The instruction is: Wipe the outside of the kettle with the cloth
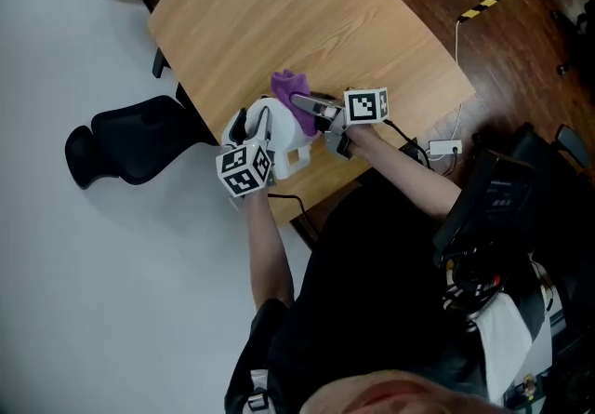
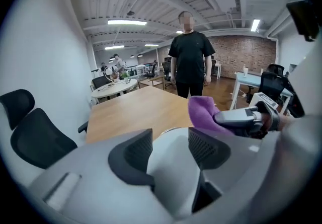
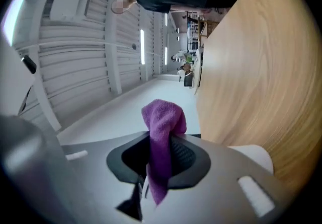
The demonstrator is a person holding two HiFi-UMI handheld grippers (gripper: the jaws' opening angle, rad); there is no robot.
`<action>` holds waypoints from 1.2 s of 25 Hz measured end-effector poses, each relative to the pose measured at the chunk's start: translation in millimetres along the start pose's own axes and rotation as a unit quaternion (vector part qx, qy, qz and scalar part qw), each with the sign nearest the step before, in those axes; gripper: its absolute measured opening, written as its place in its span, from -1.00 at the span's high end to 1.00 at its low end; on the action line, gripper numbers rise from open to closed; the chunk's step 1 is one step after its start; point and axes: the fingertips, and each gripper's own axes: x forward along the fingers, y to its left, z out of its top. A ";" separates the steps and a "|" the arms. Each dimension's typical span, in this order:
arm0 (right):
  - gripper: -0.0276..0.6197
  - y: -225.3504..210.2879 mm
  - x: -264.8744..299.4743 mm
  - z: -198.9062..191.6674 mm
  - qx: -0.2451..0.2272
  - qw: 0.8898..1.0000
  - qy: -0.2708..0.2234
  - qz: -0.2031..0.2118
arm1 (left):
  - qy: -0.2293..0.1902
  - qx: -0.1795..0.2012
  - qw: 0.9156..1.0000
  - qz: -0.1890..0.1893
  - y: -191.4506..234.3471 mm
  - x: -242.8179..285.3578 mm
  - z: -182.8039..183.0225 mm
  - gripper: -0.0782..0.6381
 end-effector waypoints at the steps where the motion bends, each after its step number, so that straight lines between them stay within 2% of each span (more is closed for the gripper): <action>1: 0.70 -7.2 5.8 -5.5 0.008 1.000 0.015 -0.016 | 0.001 -0.001 1.000 0.002 0.0 -1.0 0.2 -0.13; 2: 0.70 -27.3 5.2 -12.4 0.016 0.998 0.029 -0.046 | 0.000 -0.002 1.000 -0.002 -1.0 -1.4 -0.1 -0.06; 4: 0.70 -94.9 -13.2 -25.8 0.031 0.989 0.056 -0.134 | -0.009 -0.001 1.000 -0.010 -5.7 0.5 -0.1 -0.06; 6: 0.70 -168.8 -40.7 -38.5 0.059 0.971 0.078 -0.219 | -0.019 0.011 1.000 -0.016 -10.7 3.3 1.6 -0.06; 7: 0.70 -195.3 -51.6 -44.2 0.074 0.963 0.085 -0.246 | -0.022 0.018 0.999 -0.022 -12.0 4.2 2.3 -0.06; 8: 0.70 -210.1 -59.0 -48.4 0.084 0.957 0.088 -0.262 | -0.026 0.028 0.999 -0.033 -13.4 5.4 2.8 -0.06; 10: 0.71 -210.9 -66.3 -53.8 0.077 0.955 0.090 -0.273 | -0.034 0.061 0.994 -0.078 -19.8 7.9 4.4 -0.06; 12: 0.72 -202.4 -73.0 -63.3 0.062 0.954 0.093 -0.277 | -0.041 0.104 0.982 -0.150 -30.4 8.1 6.3 -0.05; 14: 0.71 -198.5 -85.0 -75.5 0.075 0.955 0.097 -0.272 | -0.037 0.139 0.965 -0.219 -42.6 7.9 7.8 -0.08; 15: 0.71 -193.2 -90.7 -76.9 0.081 0.956 0.096 -0.266 | -0.032 0.150 0.959 -0.240 -47.2 8.3 9.2 -0.09; 16: 0.71 -180.3 -92.6 -71.4 0.080 0.960 0.088 -0.253 | -0.027 0.153 0.957 -0.243 -48.4 9.3 11.7 -0.04; 17: 0.71 -156.9 -88.3 -57.8 0.070 0.969 0.072 -0.226 | -0.022 0.150 0.962 -0.227 -45.1 10.4 15.6 -0.01; 18: 0.71 -122.7 -77.0 -37.7 0.053 0.980 0.049 -0.183 | -0.017 0.141 0.971 -0.194 -37.9 11.2 20.2 0.00; 20: 0.71 -35.1 -41.4 6.8 -0.001 0.998 0.006 -0.059 | -0.005 0.110 0.987 -0.119 -21.2 11.2 23.8 0.01; 21: 0.71 2.9 -24.7 22.6 -0.026 1.000 -0.007 -0.005 | 0.003 0.093 0.991 -0.095 -16.7 11.6 20.5 0.01; 22: 0.70 23.4 -14.3 29.2 -0.026 0.999 -0.016 0.022 | 0.010 0.079 0.993 -0.083 -16.1 14.0 15.7 0.02; 23: 0.70 24.5 -11.4 25.9 0.009 1.000 -0.022 0.020 | 0.012 0.068 0.995 -0.078 -18.6 17.5 11.9 0.01; 24: 0.70 11.1 -15.5 13.3 0.067 0.997 -0.027 -0.005 | 0.008 0.061 0.995 -0.078 -22.7 18.6 8.8 0.07; 26: 0.70 -37.7 -42.5 -35.8 0.180 0.979 -0.034 -0.092 | 0.003 0.061 0.995 -0.078 -32.3 -5.1 -11.6 0.07; 27: 0.70 -67.2 -60.2 -66.7 0.200 0.971 -0.032 -0.128 | 0.005 0.064 0.995 -0.078 -37.3 -30.9 -31.5 0.07; 28: 0.70 -97.7 -76.5 -95.4 0.192 0.969 -0.027 -0.152 | 0.003 0.067 0.994 -0.080 -41.5 -56.9 -50.1 0.08; 30: 0.70 -152.3 -95.6 -127.3 0.142 0.972 -0.007 -0.185 | -0.025 0.076 0.993 -0.091 -43.7 -78.4 -56.0 0.09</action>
